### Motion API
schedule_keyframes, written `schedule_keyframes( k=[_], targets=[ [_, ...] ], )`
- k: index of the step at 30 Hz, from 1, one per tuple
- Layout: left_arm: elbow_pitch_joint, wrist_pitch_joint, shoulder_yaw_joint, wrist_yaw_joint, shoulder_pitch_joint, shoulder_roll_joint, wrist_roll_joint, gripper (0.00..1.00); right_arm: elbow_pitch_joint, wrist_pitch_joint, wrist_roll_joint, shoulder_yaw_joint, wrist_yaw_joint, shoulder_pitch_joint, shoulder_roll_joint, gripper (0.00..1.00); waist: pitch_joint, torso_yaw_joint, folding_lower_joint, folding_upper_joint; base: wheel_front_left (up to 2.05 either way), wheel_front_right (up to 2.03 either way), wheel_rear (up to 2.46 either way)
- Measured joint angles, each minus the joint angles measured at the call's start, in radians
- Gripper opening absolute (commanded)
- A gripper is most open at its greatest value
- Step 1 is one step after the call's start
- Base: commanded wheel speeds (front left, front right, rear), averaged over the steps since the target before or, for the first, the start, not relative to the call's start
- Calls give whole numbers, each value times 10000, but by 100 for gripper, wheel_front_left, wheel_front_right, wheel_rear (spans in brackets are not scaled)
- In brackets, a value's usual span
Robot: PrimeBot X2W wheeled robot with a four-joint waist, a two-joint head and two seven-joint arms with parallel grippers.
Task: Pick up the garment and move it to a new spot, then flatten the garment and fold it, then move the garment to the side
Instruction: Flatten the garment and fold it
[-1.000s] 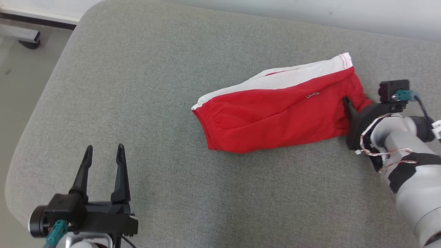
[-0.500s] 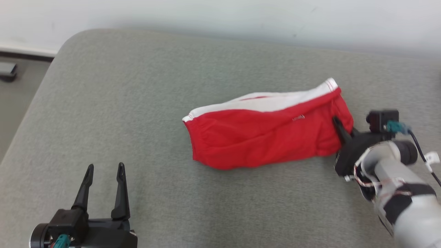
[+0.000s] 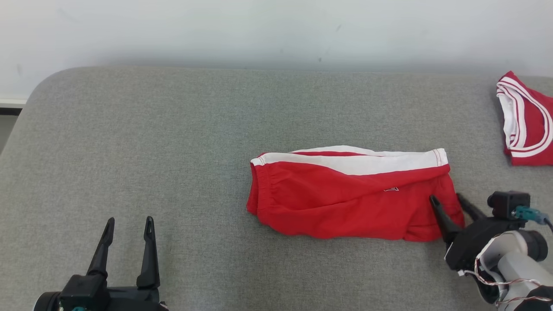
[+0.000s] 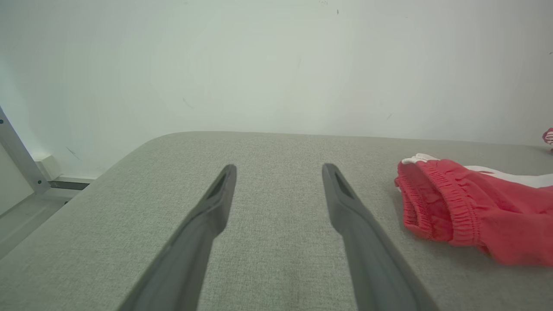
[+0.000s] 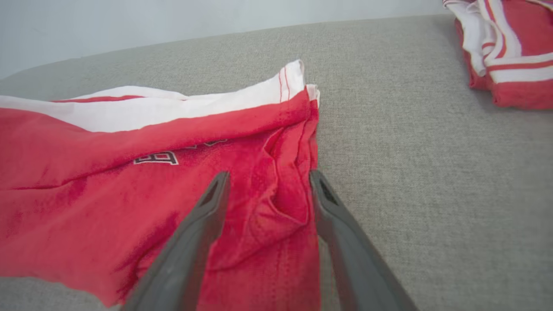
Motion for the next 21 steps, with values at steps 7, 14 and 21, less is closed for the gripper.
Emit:
schedule_keyframes(
  k=[7, 14, 21],
  targets=[
    [-8, 0, -123, 0, -22, 4, 19, 100, 40, 890, -1147, -706, 0, -430, 31, 100, 41, 75, 1, 1, 0, 0, 0],
    [17, 0, -360, 0, -182, 4, 107, 100, 915, 1693, -2228, -1358, 0, -708, 196, 100, 153, 388, 1, 1, 0, 0, 0],
    [65, 0, -420, 0, -181, 31, 205, 100, 1273, 2040, -2374, -1691, 0, -711, 625, 40, 215, 517, 1, 1, 0, 0, 0]
  ],
)
